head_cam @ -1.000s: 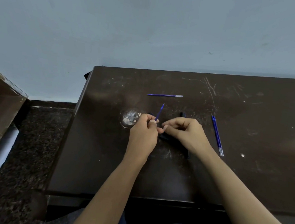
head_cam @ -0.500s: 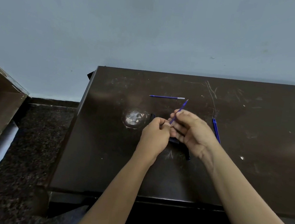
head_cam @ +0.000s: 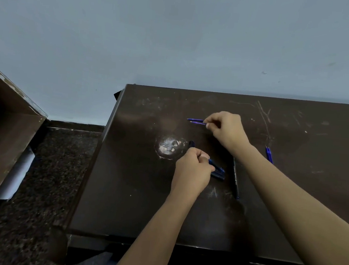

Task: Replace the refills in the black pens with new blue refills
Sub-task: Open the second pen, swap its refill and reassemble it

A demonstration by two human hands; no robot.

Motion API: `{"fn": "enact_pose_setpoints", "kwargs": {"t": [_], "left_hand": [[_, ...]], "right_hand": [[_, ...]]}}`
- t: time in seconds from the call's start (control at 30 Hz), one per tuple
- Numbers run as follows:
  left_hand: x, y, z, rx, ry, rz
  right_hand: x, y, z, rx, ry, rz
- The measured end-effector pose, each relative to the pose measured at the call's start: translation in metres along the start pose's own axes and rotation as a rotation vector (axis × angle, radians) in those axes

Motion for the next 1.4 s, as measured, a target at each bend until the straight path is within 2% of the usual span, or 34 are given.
{"fn": "enact_pose_setpoints", "kwargs": {"t": [0.13, 0.43, 0.63, 1.1, 1.27, 1.4], "left_hand": [[0.000, 0.000, -0.001, -0.008, -0.027, 0.011], [0.002, 0.001, -0.002, -0.010, -0.047, 0.028], [0.002, -0.001, -0.002, -0.017, -0.031, 0.029], [0.002, -0.002, -0.001, -0.010, -0.022, 0.032], [0.001, -0.003, 0.000, -0.004, -0.023, 0.022], [0.000, -0.002, 0.001, 0.027, -0.050, 0.004]], "right_hand": [[0.012, -0.005, -0.006, -0.021, 0.124, 0.013], [0.009, -0.018, -0.010, -0.079, 0.139, -0.063], [0.012, -0.028, -0.007, -0.038, 0.153, 0.006], [0.013, -0.030, -0.002, -0.032, 0.147, -0.008], [0.008, -0.026, 0.000, -0.037, 0.116, -0.060], [-0.016, -0.006, 0.001, 0.034, -0.062, -0.234]]}}
Point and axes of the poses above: each hand's wrist, its own y-axis away from the middle knuckle, its own x-axis out of the palm, z = x × y, the point moved 3 cm from there along -y, towards the middle knuckle, and after that the axes turned 9 degrees about x, right-handed, at the moved point
